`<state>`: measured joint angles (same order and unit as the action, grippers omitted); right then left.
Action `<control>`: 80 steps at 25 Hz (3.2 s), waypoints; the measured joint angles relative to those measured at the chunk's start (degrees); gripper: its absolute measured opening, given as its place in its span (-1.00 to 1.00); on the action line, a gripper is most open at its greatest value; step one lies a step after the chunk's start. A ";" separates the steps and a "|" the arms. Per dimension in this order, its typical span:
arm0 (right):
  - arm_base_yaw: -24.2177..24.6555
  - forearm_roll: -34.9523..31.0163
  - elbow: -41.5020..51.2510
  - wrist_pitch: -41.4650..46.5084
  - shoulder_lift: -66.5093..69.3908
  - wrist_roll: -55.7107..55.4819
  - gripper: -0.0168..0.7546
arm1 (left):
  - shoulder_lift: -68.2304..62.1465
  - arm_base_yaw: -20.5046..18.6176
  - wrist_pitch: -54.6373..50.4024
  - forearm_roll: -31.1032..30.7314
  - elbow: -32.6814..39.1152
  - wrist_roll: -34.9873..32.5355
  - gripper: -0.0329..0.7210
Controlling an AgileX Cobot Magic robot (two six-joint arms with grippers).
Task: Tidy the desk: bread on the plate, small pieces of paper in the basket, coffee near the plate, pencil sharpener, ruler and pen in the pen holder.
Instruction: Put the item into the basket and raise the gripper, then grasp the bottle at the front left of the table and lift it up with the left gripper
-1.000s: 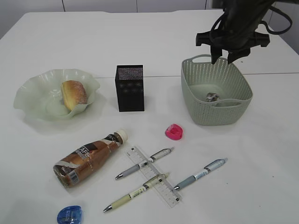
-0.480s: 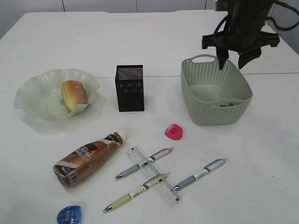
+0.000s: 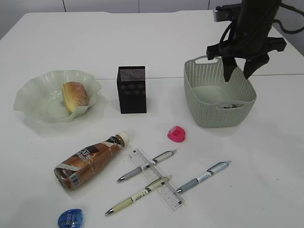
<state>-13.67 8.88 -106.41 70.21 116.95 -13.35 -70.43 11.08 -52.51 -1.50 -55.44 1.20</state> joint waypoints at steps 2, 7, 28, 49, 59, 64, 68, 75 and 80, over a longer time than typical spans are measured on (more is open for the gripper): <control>0.00 -3.29 0.00 0.00 0.00 1.64 -0.01 | -2.78 0.00 -3.14 0.99 -3.61 -1.67 -0.14; 0.00 -8.55 0.00 0.13 0.00 3.73 -0.01 | -10.16 0.00 -7.84 5.15 -10.99 -6.98 -0.09; 0.17 -1.64 18.58 0.06 -14.02 5.46 -0.01 | -30.44 11.93 -2.59 8.27 -18.37 -16.23 0.52; 0.17 -6.01 23.80 0.58 -29.56 5.56 -0.01 | -46.84 16.10 -5.44 9.41 -27.94 -17.48 0.58; 0.17 -6.07 23.93 0.61 -29.55 5.56 -0.01 | -50.21 16.35 -5.74 9.78 -28.06 -17.93 0.58; 0.17 -6.07 23.93 0.71 -29.55 5.91 -0.01 | -52.44 17.29 -5.74 9.87 -28.17 -18.12 0.58; 0.17 -6.07 23.93 0.71 -29.55 6.00 -0.01 | -53.79 17.42 -5.84 9.87 -28.17 -18.12 0.58; 0.17 -6.15 23.93 0.71 -29.55 6.23 -0.01 | -54.02 17.42 -6.36 7.65 -28.17 -18.12 0.49; 0.17 -6.15 23.93 0.71 -29.55 6.23 -0.01 | -54.02 17.51 -7.23 6.89 -28.30 -18.12 0.27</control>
<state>-13.50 2.73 -82.47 70.92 87.41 -7.12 -124.44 28.58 -59.74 5.40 -83.74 -16.92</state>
